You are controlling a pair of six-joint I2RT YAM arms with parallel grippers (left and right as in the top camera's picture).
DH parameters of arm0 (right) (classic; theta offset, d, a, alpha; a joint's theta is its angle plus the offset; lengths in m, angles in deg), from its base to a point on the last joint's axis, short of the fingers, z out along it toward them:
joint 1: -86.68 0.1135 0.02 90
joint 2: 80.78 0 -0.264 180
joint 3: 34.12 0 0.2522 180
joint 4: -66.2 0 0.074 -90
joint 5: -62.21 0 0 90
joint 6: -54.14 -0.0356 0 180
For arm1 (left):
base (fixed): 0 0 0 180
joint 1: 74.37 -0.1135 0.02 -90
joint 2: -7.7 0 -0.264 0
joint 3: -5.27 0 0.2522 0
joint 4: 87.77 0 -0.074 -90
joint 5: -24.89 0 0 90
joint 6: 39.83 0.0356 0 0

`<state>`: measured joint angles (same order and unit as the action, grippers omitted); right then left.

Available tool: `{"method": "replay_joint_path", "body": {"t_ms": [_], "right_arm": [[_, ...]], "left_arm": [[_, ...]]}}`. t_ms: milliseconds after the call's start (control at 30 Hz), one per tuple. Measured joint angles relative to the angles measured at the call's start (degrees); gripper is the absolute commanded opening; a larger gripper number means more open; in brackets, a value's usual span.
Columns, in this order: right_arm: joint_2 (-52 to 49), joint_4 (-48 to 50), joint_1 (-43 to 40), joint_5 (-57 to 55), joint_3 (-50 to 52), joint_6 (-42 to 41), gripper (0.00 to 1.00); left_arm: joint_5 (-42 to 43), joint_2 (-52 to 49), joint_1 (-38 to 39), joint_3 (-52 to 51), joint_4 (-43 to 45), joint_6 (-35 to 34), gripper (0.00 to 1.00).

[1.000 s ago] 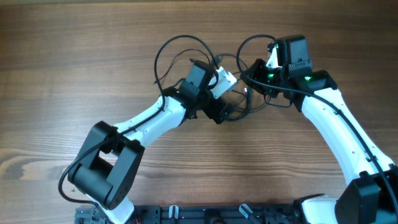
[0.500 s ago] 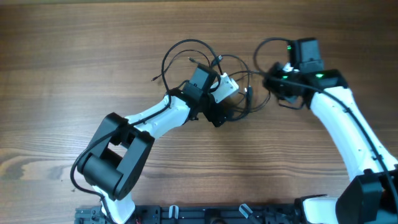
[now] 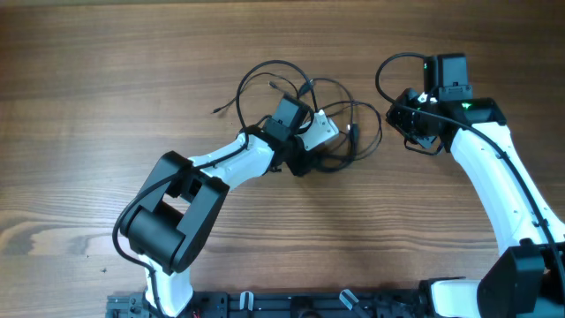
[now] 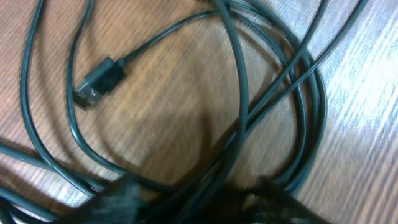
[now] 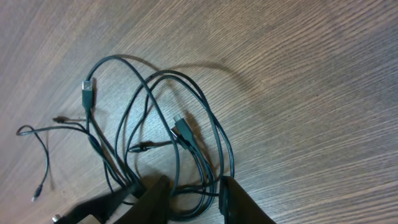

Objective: Untangle cables

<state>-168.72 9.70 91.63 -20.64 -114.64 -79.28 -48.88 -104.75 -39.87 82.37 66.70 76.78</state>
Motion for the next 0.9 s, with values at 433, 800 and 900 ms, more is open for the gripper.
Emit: {"method": "replay_joint_path", "body": {"t_ms": [433, 800, 900], "right_arm": [[0.0, -4.2, 0.0, 1.5, 0.0, 10.6, 0.35], [-2.2, 0.2, 0.0, 10.7, 0.0, 14.2, 0.35], [-2.2, 3.1, 0.0, 16.0, 0.0, 14.4, 0.35]], "left_arm": [[0.1, 4.2, 0.0, -0.4, -1.1, -8.2, 0.04], [4.8, 19.8, -4.5, -0.4, 3.2, -29.8, 0.04], [6.9, 19.8, -6.1, -0.4, 3.1, -33.8, 0.04]]}}
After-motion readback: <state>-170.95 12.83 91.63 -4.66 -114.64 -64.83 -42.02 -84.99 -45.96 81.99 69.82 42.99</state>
